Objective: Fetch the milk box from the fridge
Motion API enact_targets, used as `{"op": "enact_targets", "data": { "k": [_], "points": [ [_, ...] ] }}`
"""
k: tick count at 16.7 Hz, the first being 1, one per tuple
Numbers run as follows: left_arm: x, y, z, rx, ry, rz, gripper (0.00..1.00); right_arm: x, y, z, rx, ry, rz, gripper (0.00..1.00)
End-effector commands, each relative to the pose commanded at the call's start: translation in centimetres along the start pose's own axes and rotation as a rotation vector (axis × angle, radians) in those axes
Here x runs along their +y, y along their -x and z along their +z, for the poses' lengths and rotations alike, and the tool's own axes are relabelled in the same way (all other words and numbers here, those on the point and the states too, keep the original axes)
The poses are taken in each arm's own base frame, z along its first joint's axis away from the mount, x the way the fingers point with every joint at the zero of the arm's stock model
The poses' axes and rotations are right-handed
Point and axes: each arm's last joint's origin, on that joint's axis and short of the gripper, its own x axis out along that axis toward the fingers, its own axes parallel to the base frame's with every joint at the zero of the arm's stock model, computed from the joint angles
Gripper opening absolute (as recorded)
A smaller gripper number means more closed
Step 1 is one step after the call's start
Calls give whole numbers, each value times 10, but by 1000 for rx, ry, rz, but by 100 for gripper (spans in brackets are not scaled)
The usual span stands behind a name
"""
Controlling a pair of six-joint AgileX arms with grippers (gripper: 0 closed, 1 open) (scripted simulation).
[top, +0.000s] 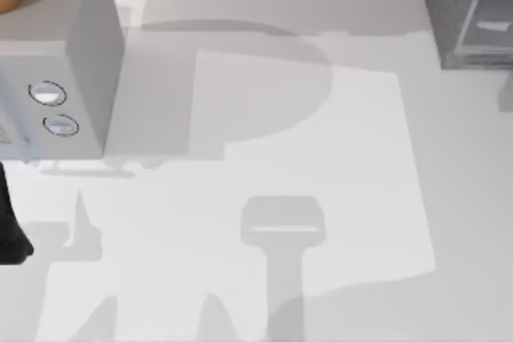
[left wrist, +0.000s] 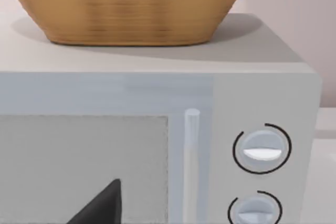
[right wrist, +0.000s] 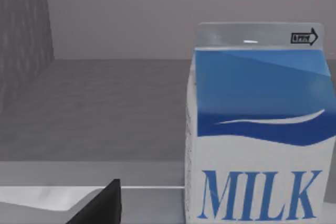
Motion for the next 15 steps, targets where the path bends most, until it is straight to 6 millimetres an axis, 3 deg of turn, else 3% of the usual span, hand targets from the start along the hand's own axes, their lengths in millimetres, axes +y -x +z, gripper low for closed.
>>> {"op": "enact_targets", "data": {
  "k": [4,10,15],
  "points": [
    [0,0,0,0,0,0,100,-1,-8,-1,3,-1,0,100],
    [0,0,0,0,0,0,100,-1,-56,0,-4,1,0,100],
    [0,0,0,0,0,0,100,0,-60,0,0,0,0,100]
  ]
}}
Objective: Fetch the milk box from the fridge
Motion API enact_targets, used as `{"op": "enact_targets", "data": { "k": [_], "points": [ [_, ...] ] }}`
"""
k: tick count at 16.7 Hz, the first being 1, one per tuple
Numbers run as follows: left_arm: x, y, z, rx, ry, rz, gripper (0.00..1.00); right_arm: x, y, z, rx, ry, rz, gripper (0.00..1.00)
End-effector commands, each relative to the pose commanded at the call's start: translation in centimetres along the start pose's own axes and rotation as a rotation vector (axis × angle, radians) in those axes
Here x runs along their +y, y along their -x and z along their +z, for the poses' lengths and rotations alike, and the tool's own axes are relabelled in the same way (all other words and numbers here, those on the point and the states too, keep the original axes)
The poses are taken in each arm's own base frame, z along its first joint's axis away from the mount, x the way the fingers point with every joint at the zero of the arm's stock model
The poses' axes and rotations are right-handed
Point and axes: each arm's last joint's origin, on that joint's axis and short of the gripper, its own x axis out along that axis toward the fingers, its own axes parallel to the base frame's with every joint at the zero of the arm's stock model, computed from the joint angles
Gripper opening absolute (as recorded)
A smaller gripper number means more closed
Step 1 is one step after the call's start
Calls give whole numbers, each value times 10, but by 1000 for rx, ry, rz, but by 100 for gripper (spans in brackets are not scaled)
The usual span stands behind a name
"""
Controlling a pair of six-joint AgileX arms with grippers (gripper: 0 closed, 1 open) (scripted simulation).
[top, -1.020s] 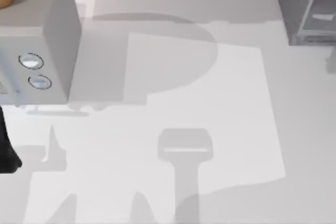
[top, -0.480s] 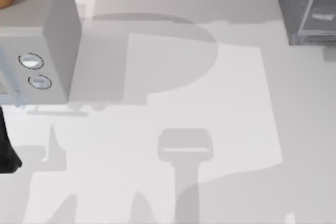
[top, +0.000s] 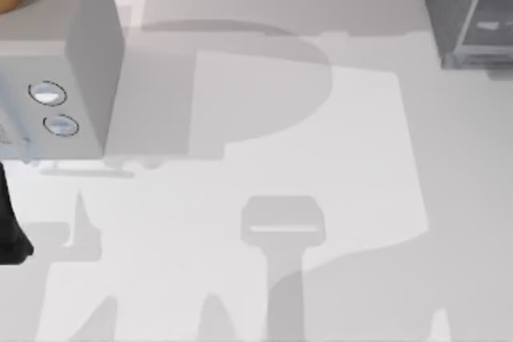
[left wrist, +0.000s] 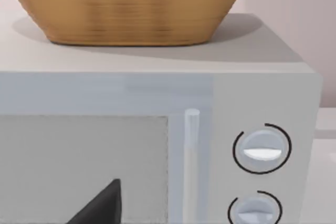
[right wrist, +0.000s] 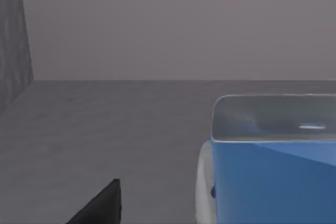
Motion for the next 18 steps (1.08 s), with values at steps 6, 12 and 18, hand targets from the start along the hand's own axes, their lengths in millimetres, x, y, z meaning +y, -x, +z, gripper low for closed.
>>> {"op": "enact_targets", "data": {
  "k": [6,12,18],
  "points": [
    [0,0,0,0,0,0,100,0,0,0,0,0,0,55],
    [0,0,0,0,0,0,100,0,0,0,0,0,0,10],
    [0,0,0,0,0,0,100,0,0,0,0,0,0,0]
  ]
}}
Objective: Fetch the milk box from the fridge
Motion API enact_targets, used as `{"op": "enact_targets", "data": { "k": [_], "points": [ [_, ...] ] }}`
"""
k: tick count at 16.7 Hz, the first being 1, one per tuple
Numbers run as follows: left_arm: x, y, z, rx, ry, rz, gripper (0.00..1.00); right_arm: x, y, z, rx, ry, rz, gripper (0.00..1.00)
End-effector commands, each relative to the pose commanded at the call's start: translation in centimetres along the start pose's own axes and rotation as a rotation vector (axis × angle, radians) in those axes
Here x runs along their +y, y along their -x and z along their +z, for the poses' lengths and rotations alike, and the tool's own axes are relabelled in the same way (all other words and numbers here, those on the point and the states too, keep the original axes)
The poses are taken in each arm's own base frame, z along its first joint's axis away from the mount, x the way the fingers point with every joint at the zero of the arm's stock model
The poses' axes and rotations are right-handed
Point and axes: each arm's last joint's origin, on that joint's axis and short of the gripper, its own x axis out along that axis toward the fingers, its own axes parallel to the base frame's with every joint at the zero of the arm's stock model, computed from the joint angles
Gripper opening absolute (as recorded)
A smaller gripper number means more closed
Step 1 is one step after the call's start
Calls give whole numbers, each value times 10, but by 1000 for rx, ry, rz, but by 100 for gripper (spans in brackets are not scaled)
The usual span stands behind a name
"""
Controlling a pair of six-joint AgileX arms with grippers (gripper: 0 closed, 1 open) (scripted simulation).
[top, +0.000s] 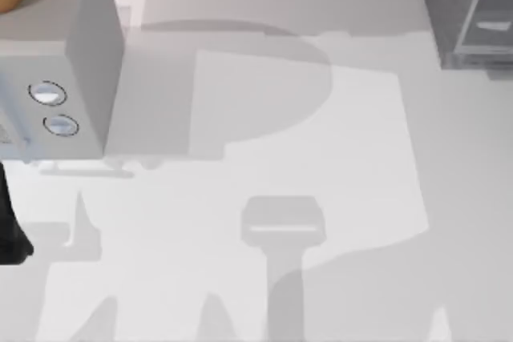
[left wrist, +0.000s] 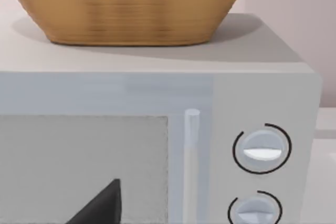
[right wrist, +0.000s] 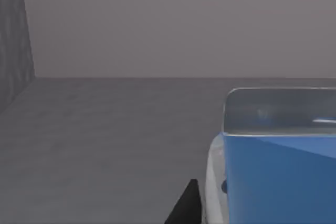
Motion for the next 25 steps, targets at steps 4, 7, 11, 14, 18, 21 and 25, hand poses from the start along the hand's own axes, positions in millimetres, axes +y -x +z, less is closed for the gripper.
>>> {"op": "enact_targets", "data": {
  "k": [4,7,11,14,18,21,25],
  "points": [
    [0,0,0,0,0,0,100,-1,0,1,-1,-1,-3,0],
    [0,0,0,0,0,0,100,-1,0,11,3,-2,-1,0],
    [0,0,0,0,0,0,100,-1,0,42,-2,-1,-1,0],
    [0,0,0,0,0,0,100,-1,0,51,-1,-1,-3,0],
    [0,0,0,0,0,0,100,-4,4,52,-10,0,-8,0],
    [0,0,0,0,0,0,100,-6,25,54,-16,-2,-11,0],
    [0,0,0,0,0,0,100,-1,70,43,31,-11,0,0]
  ]
}}
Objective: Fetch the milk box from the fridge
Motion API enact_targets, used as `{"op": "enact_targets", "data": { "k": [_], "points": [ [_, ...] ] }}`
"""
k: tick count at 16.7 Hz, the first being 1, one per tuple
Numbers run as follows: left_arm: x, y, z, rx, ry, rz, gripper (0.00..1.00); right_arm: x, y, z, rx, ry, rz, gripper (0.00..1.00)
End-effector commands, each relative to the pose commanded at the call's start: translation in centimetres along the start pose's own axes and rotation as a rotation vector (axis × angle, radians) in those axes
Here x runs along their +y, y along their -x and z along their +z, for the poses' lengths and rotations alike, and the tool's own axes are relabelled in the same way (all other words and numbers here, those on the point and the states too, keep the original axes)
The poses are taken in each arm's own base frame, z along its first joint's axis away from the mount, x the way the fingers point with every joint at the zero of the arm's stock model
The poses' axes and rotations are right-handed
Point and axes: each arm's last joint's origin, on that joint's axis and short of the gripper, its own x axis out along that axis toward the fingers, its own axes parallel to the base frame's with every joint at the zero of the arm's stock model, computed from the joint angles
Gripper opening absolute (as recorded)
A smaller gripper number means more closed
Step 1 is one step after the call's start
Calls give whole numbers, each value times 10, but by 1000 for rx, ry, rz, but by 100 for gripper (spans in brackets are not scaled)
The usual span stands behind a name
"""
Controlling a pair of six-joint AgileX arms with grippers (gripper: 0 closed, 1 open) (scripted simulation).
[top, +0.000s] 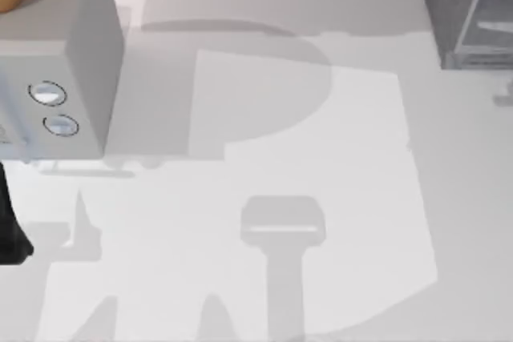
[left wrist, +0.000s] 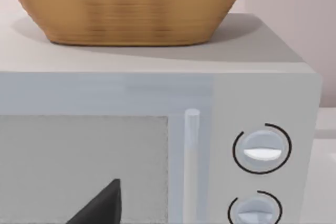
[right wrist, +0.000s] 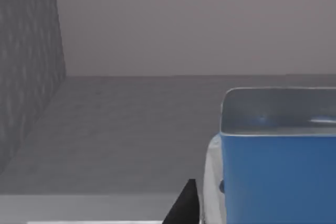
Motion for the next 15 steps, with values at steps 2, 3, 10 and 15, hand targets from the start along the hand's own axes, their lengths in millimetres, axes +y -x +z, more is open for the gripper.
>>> {"op": "enact_targets", "data": {
  "k": [2,3,10,15],
  "points": [
    [0,0,0,0,0,0,100,0,19,1,-6,1,-3,0],
    [0,0,0,0,0,0,100,0,25,3,-17,4,-3,0],
    [0,0,0,0,0,0,100,2,30,6,-25,5,3,0],
    [0,0,0,0,0,0,100,16,48,38,-27,14,4,0]
  ]
}}
